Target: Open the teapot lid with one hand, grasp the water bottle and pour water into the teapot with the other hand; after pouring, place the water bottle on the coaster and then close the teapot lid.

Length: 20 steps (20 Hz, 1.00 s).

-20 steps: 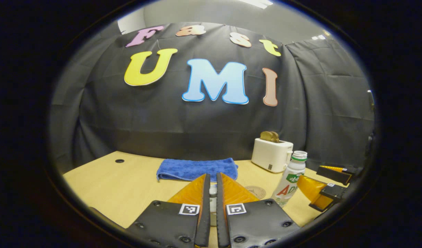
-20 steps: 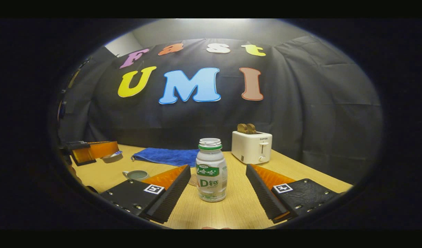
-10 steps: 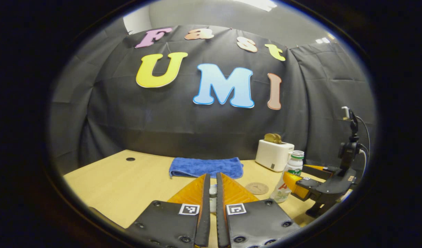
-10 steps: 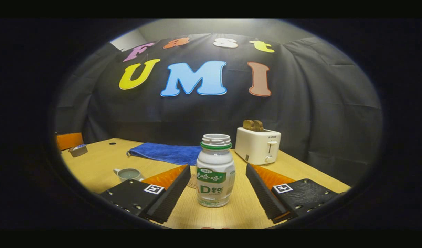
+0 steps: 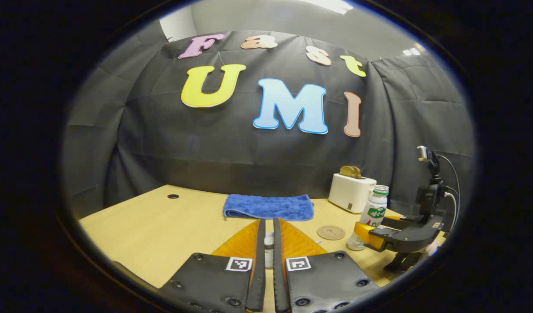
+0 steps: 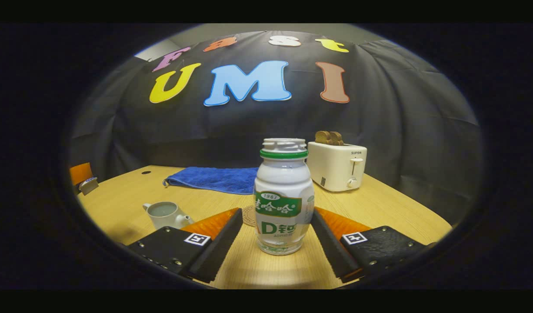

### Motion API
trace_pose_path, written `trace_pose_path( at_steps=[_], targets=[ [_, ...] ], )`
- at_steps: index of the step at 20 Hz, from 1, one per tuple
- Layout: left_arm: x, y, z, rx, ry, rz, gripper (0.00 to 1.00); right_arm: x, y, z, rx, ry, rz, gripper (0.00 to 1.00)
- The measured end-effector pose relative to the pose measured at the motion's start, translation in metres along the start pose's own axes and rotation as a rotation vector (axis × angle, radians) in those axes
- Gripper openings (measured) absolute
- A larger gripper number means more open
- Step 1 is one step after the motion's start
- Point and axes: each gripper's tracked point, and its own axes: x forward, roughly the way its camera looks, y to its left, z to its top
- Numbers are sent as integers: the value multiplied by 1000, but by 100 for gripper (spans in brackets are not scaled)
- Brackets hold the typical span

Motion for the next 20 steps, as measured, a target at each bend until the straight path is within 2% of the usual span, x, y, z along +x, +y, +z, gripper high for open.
trace_pose_path(
  at_steps=[2, 3, 4, 10, 11, 12, 20],
  targets=[
    [-1, 0, -2, 1, 4, 0, 18, 1, -4, -3, -5, 11, -17, 93],
    [-2, 0, -3, 1, 5, 0, 18, 3, -6, -4, -3, 13, -17, 84],
    [-3, 1, -4, 1, 7, 0, 18, 4, -6, -4, -1, 12, -15, 80],
    [-6, 4, -8, -13, 14, 3, 18, 3, -5, -4, -36, 7, -2, 76],
    [-7, 4, -7, -16, 15, 4, 18, 3, -6, -5, -47, 5, -3, 61],
    [-7, 5, -8, -17, 15, 5, 18, 3, -7, -4, -66, 4, -9, 76],
    [-10, 11, -13, -31, 23, 8, 18, 0, -17, 13, -263, -35, -95, 76]
  ],
)
